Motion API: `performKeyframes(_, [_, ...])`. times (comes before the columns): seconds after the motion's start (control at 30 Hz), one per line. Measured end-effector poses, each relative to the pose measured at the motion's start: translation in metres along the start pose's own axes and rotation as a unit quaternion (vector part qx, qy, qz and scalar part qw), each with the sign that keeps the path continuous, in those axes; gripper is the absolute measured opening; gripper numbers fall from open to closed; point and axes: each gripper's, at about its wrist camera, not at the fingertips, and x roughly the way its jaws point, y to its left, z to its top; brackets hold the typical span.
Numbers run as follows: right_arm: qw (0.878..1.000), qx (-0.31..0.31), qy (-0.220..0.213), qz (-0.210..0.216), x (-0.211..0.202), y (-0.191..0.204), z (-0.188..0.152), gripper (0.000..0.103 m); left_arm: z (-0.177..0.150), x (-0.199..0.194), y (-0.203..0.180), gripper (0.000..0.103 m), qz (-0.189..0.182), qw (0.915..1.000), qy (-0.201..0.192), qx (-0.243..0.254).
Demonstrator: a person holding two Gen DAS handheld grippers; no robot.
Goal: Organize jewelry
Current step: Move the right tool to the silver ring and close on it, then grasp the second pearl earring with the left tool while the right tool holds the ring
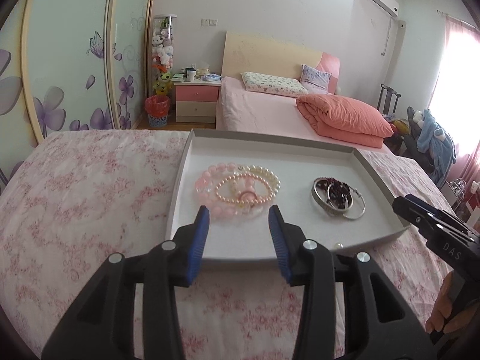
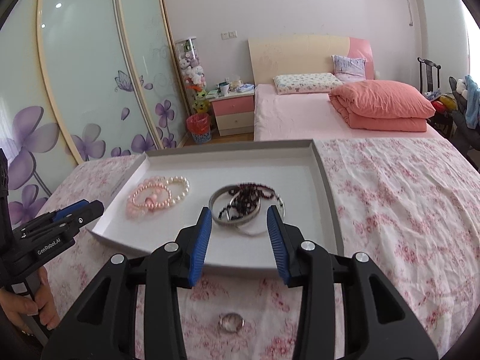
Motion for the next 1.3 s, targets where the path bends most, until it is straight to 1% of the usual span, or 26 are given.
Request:
performKeyframes(0.27, [0.998, -0.01, 0.057, -0.002, -0.008, 0.0, -0.035, 0.04, -0.034, -0.016, -0.006, 0.048, -0.013, 0.9994, 0.025, 0.021])
performKeyframes(0.47, [0.994, 0.004, 0.106, -0.003, -0.01, -0.009, -0.062, 0.04, -0.064, -0.018, -0.006, 0.052, -0.009, 0.9974, 0.063, 0.036])
performKeyframes(0.67, [0.993, -0.003, 0.118, -0.013, -0.014, -0.007, -0.073, 0.04, -0.076, -0.019, -0.002, 0.054, -0.007, 0.9959, 0.082, 0.038])
performKeyframes(0.77, [0.992, -0.014, 0.121, -0.017, -0.01, -0.001, -0.071, 0.04, -0.077, -0.018, -0.003, 0.056, -0.005, 0.9956, 0.084, 0.041])
performKeyframes(1.07, [0.99, -0.065, 0.122, -0.042, 0.01, 0.019, -0.064, 0.041, -0.076, -0.011, -0.002, 0.057, -0.003, 0.9941, 0.102, 0.036])
performKeyframes(1.1, [0.989, -0.066, 0.122, -0.041, 0.01, 0.02, -0.063, 0.039, -0.076, -0.011, -0.002, 0.057, -0.003, 0.9939, 0.104, 0.037])
performKeyframes(1.13, [0.989, -0.068, 0.121, -0.041, 0.011, 0.02, -0.062, 0.03, -0.076, -0.01, -0.002, 0.057, -0.002, 0.9937, 0.105, 0.038])
performKeyframes(1.17, [0.989, -0.072, 0.121, -0.04, 0.011, 0.021, -0.062, 0.024, -0.076, -0.01, -0.003, 0.057, -0.001, 0.9936, 0.106, 0.039])
performKeyframes(1.3, [0.989, -0.068, 0.12, -0.047, 0.007, 0.018, -0.064, 0.023, -0.076, -0.01, -0.01, 0.057, 0.0, 0.9934, 0.102, 0.052])
